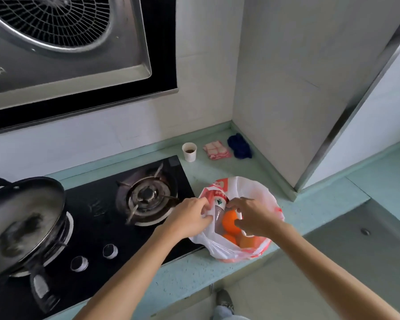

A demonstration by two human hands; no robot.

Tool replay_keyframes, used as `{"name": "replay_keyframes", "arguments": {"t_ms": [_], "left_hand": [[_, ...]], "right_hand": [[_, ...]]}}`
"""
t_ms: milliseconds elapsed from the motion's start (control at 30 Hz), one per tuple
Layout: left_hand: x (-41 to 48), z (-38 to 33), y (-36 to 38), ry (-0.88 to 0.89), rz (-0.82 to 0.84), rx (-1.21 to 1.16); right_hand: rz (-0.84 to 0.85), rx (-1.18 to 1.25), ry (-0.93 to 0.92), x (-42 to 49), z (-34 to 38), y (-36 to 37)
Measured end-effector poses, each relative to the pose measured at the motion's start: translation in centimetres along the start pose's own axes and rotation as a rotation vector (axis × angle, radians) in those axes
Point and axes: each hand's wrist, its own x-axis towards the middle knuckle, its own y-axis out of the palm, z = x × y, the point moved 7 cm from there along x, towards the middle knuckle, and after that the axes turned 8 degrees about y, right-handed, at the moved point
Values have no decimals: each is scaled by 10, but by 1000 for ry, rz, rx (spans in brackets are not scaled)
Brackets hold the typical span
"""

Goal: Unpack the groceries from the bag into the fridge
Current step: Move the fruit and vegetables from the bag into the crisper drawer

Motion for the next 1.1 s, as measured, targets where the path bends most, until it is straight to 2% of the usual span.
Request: {"name": "replay_keyframes", "arguments": {"t_ms": [233, 367, 567, 633, 733, 833, 933, 1033, 1100], "left_hand": [[58, 2, 58, 37, 207, -54], [62, 15, 90, 40, 367, -91], [66, 48, 96, 41, 477, 270], [66, 62, 96, 19, 510, 318], [67, 66, 96, 54, 489, 307], [69, 44, 92, 169, 359, 205], [63, 13, 95, 268, 358, 156], [58, -4, 102, 301, 402, 220], [57, -7, 106, 288, 424, 251]], "right_hand": [[178, -14, 63, 41, -44, 37], [178, -57, 129, 52, -71, 39], [119, -37, 191, 53, -87, 34], [80, -52, 202, 53, -91, 32], [1, -16, 198, 52, -93, 23], [-56, 40, 181, 44, -87, 13], [-66, 122, 157, 32, -73, 9], [66, 343, 69, 21, -43, 23], [212, 318, 48, 17, -32, 42]]}}
